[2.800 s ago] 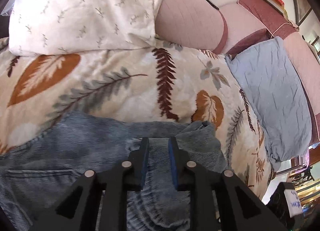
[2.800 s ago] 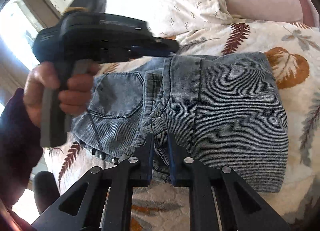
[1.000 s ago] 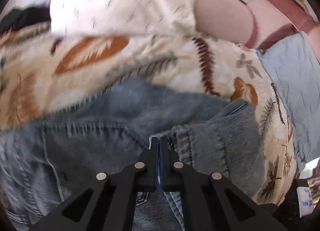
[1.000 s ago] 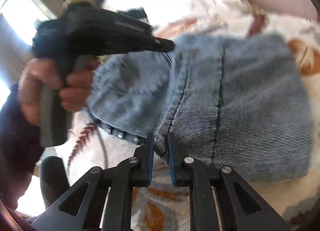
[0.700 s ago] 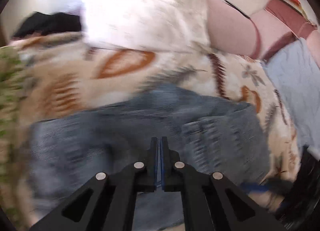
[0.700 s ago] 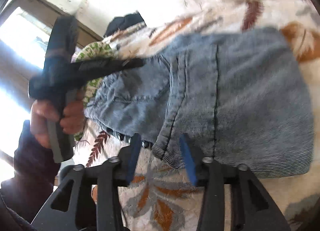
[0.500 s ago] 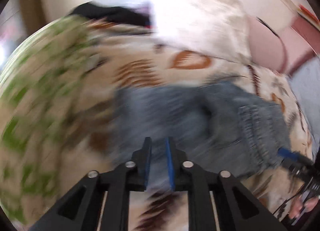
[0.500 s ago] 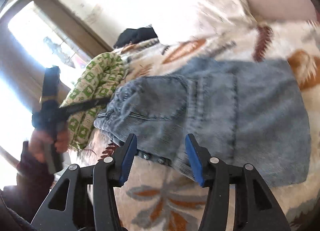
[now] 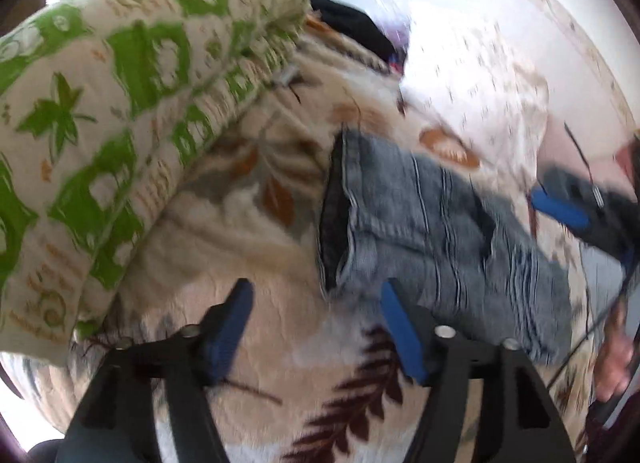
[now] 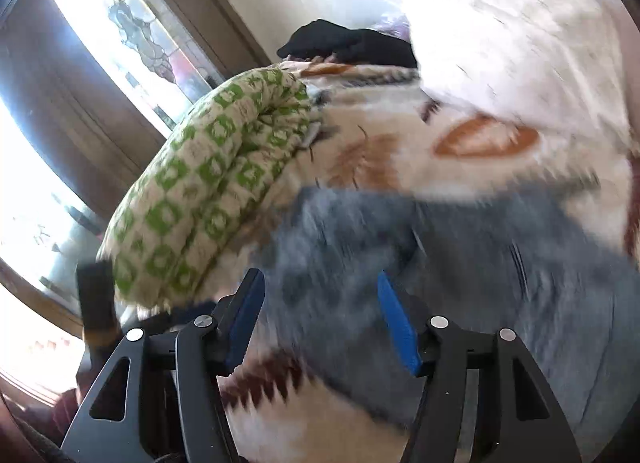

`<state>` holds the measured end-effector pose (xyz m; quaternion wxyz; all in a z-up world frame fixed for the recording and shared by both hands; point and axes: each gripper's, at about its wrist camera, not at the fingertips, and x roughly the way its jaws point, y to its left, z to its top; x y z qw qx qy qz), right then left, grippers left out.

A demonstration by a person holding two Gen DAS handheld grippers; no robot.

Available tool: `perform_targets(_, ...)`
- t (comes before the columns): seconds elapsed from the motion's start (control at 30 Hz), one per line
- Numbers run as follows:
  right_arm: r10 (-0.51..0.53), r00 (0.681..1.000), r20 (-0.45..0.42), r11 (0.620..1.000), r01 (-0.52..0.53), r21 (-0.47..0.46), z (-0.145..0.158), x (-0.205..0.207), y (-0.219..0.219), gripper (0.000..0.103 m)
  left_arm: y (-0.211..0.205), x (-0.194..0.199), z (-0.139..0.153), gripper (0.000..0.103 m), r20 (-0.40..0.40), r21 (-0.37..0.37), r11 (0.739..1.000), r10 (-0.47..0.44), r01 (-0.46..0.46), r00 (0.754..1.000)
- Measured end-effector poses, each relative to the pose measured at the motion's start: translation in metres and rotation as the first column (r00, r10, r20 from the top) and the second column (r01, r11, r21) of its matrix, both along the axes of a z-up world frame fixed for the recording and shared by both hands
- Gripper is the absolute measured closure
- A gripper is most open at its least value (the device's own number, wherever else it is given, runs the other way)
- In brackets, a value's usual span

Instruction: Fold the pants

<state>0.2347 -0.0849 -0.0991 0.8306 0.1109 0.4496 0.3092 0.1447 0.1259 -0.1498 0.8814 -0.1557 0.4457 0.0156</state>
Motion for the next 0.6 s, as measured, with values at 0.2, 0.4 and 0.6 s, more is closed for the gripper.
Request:
perform_targets(0.2,0.083,0.993,-0.085,0.992,-0.091,-0.086,0.004,0.080,0.062,0.033,0.009,0.011,-0.020,0.025,0.022,-0.031,1.000,0.000,0.001,1.000)
perform_targets(0.4,0.154,0.972,-0.176,0.964,-0.187,-0.188,-0.022,0.119,0.118,0.033,0.007,0.021,-0.026,0.016,0.023,-0.080,0.996,-0.028,0.030,0.999)
perform_targets(0.6,0.207,0.945,-0.255,0.901,-0.286,-0.327,-0.055,0.134,0.163,0.033,0.004,0.031,-0.040,0.016,-0.020,-0.093,0.994,-0.055,0.053,0.998)
